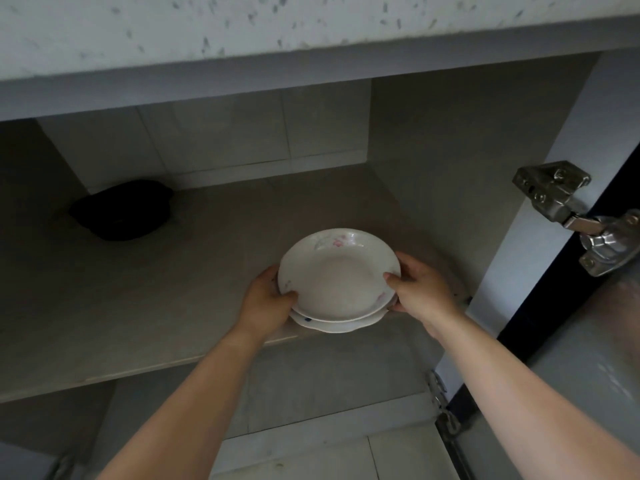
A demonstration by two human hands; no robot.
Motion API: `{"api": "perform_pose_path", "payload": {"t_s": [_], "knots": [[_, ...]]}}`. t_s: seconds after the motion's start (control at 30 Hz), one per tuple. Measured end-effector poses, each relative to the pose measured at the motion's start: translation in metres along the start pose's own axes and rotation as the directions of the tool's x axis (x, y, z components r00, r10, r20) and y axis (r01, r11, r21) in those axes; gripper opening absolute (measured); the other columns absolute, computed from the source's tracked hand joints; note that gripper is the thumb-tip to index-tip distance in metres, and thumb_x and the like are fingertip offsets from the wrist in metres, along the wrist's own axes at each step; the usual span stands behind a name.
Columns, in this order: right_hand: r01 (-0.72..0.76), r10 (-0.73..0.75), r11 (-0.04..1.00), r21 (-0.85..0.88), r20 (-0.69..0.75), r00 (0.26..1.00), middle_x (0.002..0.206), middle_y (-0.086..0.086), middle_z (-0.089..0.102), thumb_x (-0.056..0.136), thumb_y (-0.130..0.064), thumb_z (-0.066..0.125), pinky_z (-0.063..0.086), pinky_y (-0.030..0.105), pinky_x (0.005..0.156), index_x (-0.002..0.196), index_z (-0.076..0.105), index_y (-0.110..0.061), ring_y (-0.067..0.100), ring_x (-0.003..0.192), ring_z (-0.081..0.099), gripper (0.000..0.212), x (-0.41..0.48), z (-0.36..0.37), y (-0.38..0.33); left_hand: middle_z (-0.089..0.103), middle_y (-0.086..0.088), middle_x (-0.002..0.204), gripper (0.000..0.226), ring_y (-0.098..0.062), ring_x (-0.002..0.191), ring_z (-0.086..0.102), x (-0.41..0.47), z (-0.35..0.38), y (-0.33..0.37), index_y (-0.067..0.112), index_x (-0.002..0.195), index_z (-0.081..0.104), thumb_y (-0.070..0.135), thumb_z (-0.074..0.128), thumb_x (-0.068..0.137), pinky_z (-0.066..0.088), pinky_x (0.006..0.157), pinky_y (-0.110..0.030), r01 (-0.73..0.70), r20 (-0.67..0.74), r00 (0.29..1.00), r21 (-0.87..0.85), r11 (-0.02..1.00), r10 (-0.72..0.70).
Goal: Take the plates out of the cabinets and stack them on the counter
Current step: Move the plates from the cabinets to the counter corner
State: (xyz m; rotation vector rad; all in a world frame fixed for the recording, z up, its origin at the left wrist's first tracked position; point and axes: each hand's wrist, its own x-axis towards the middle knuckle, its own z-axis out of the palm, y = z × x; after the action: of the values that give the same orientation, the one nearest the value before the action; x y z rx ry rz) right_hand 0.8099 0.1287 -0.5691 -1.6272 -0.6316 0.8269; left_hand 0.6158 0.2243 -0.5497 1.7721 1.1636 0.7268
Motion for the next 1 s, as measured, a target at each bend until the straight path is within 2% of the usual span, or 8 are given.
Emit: {"api": "perform_pose_path", "payload": {"t_s": [0.23,0.4,0.53,0.63,0.77,0.87,0.93,1.0], "knots": [[-0.015,0.016,1.000,-0.016,0.010,1.000,0.101,-0.003,0.067,0.087,0.002,0.056,0.058,0.045,0.076,0.110,0.059,-0.030,0.020,0.092,0.064,0.040,-0.015,-0.001,-0.006,0.059,-0.002,0.095,0.040,-0.008,0.075,0.054,-0.024,-0.001,0.006,-0.004,0.110,0.059,-0.021,0.051,0.075,0.041,0.053,0.000,0.017,-0.039,0.999,-0.085,0.996,-0.020],[-0.027,0.028,0.999,-0.019,0.015,1.000,0.110,-0.005,0.065,0.086,0.002,0.057,0.052,0.025,0.060,0.123,0.057,-0.026,0.015,0.096,0.062,0.046,-0.041,-0.002,-0.007,0.063,0.006,0.082,0.040,-0.007,0.076,0.059,-0.044,-0.007,-0.002,0.003,0.104,0.064,-0.016,0.052,0.071,0.043,0.054,-0.001,0.033,-0.075,0.996,-0.056,0.998,-0.037],[-0.013,0.013,1.000,-0.017,0.036,0.999,0.113,-0.011,0.065,0.086,-0.001,0.059,0.057,0.034,0.073,0.119,0.058,-0.035,0.015,0.106,0.061,0.047,-0.067,-0.005,-0.006,0.063,0.009,0.088,0.043,-0.011,0.084,0.060,-0.069,-0.019,0.001,0.016,0.109,0.061,-0.007,0.057,0.073,0.044,0.065,-0.016,0.083,-0.100,0.991,-0.051,0.995,-0.088],[-0.017,0.018,0.999,-0.032,0.036,0.999,0.120,-0.013,0.063,0.084,-0.005,0.063,0.051,0.047,0.093,0.111,0.059,-0.043,0.015,0.115,0.057,0.048,-0.085,-0.003,-0.006,0.057,0.017,0.080,0.042,-0.001,0.072,0.057,-0.087,-0.030,0.008,0.024,0.101,0.055,-0.009,0.058,0.075,0.038,0.052,-0.004,0.079,-0.108,0.991,-0.011,0.997,-0.080],[-0.009,0.012,0.999,-0.052,0.057,0.998,0.117,-0.015,0.064,0.084,-0.004,0.063,0.049,0.041,0.097,0.099,0.060,-0.048,0.010,0.116,0.056,0.047,-0.112,0.002,-0.016,0.059,0.020,0.077,0.042,0.017,0.061,0.057,-0.110,-0.045,0.017,0.022,0.100,0.059,-0.011,0.058,0.073,0.044,0.053,-0.003,0.109,-0.114,0.987,-0.004,0.994,-0.109],[-0.049,0.052,0.998,-0.048,0.070,0.996,0.112,-0.013,0.063,0.086,0.001,0.059,0.055,0.019,0.073,0.114,0.057,-0.036,-0.003,0.100,0.059,0.047,-0.142,0.007,-0.036,0.060,0.020,0.081,0.046,-0.006,0.080,0.062,-0.132,-0.062,0.029,0.022,0.108,0.061,-0.008,0.058,0.073,0.047,0.063,-0.017,0.199,-0.110,0.974,0.001,0.980,-0.198],[-0.096,0.102,0.992,-0.083,0.073,0.992,0.116,-0.011,0.064,0.086,0.002,0.059,0.056,0.023,0.076,0.124,0.056,-0.027,-0.002,0.098,0.060,0.048,-0.164,0.010,-0.050,0.061,0.018,0.084,0.049,-0.015,0.083,0.062,-0.151,-0.076,0.039,0.021,0.115,0.060,-0.007,0.058,0.074,0.049,0.069,-0.026,0.265,-0.109,0.959,0.007,0.964,-0.263],[-0.135,0.148,0.982,-0.133,0.089,0.985,0.115,-0.014,0.064,0.086,0.000,0.058,0.054,0.016,0.074,0.125,0.055,-0.027,-0.008,0.092,0.061,0.049,-0.186,0.013,-0.064,0.063,0.014,0.089,0.051,-0.018,0.083,0.065,-0.172,-0.092,0.051,0.022,0.119,0.058,-0.003,0.059,0.076,0.052,0.067,-0.030,0.332,-0.103,0.939,0.012,0.943,-0.329]]}}
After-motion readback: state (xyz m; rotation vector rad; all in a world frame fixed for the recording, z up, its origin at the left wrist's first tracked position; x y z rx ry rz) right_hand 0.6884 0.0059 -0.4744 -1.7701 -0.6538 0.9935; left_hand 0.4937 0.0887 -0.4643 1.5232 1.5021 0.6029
